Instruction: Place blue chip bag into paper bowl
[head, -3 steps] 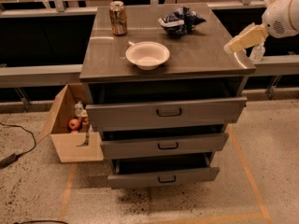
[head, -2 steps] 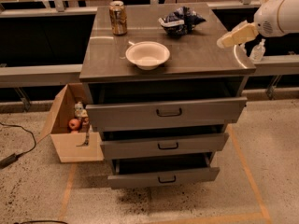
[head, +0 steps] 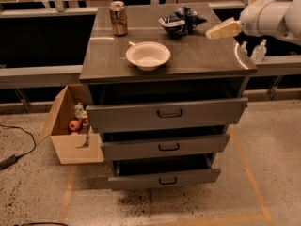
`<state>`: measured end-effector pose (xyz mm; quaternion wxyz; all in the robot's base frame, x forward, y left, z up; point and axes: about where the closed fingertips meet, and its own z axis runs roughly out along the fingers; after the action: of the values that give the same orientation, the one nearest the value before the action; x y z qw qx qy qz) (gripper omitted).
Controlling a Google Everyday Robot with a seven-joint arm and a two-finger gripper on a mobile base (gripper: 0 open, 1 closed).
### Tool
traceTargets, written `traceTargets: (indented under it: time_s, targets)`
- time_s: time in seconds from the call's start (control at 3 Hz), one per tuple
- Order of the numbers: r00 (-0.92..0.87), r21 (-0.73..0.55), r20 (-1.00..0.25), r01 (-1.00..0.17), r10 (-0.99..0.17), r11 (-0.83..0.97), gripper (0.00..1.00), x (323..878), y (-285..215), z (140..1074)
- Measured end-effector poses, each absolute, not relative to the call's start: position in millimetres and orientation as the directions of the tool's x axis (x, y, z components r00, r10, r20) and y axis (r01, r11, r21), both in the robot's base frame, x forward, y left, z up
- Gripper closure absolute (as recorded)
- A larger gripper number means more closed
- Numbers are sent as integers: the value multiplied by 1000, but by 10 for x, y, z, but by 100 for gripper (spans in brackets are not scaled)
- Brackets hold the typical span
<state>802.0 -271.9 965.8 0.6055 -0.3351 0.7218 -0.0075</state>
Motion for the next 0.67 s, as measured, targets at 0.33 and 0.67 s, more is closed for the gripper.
traceTargets:
  time_s: [0.33,0.67]
  targets:
    - [11,-400,-892,-487,-453,776,0,8371,-2580,9617]
    - [44,-385,-905,-504,-423,773,0,8672,-2401,9573]
